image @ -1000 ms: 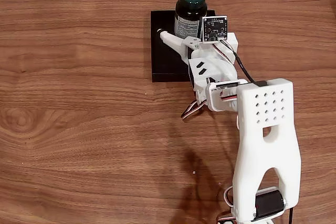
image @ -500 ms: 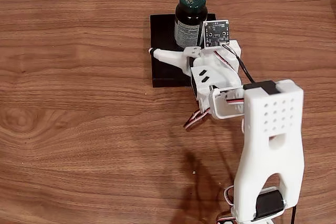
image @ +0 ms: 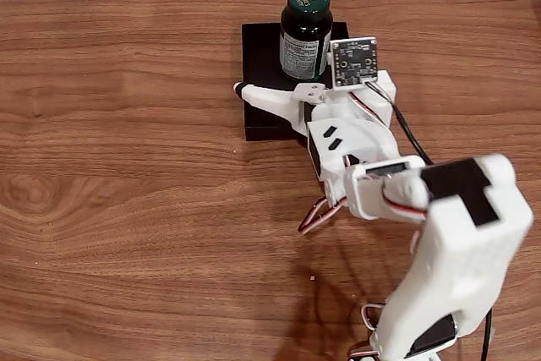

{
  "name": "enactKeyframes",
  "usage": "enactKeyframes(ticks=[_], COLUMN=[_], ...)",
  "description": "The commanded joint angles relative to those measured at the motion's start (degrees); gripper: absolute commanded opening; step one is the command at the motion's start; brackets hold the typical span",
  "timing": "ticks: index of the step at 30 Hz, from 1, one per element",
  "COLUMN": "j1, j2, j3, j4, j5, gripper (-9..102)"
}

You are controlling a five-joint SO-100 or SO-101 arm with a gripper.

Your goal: Pick up the pill bottle and place it in the black box.

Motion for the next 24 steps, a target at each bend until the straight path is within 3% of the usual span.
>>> enactKeyframes(ticks=[1,24], j1=[0.4,4.0], j2=[14.2,54.8], j3=[4.7,30.2], j4=[1.9,29.5], j5=[-1.6,-9.5], gripper=[50,33])
